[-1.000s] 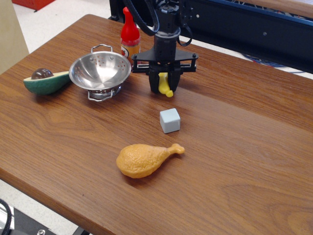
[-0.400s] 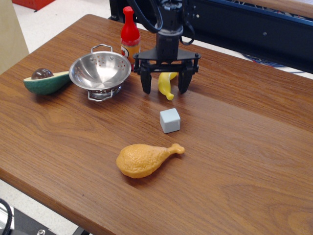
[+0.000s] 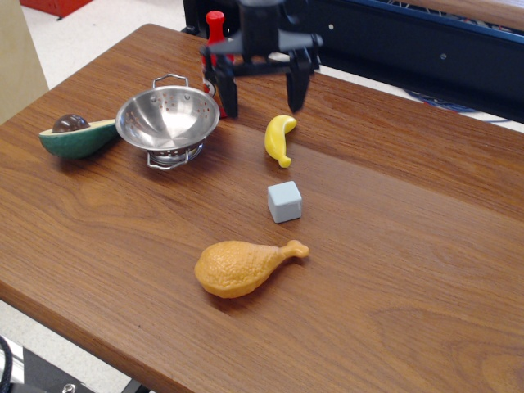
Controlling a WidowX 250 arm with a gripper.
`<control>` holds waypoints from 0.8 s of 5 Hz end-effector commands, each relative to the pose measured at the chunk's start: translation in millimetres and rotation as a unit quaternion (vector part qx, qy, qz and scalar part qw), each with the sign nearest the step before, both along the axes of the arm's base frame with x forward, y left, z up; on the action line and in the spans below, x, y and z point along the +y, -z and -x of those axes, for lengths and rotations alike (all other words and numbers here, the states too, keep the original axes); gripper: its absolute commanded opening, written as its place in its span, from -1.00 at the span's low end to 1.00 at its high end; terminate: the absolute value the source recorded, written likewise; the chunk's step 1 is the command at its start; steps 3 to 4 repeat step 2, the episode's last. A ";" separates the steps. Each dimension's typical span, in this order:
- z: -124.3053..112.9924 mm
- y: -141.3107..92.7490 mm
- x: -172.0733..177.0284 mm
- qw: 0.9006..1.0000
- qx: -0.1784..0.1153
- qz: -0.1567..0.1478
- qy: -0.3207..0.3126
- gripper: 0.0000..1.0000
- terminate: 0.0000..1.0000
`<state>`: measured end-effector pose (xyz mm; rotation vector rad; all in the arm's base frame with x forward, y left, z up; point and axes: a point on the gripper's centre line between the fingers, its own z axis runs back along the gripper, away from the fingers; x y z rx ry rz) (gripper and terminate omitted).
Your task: Take banana out of colander
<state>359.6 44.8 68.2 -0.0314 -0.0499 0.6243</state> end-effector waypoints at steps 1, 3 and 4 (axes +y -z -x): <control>-0.8 -47.2 3.6 0.999 -0.047 0.002 0.020 1.00 -1.00; -0.8 -47.2 3.6 0.999 -0.047 0.002 0.020 1.00 1.00; -0.8 -47.2 3.6 0.999 -0.047 0.002 0.020 1.00 1.00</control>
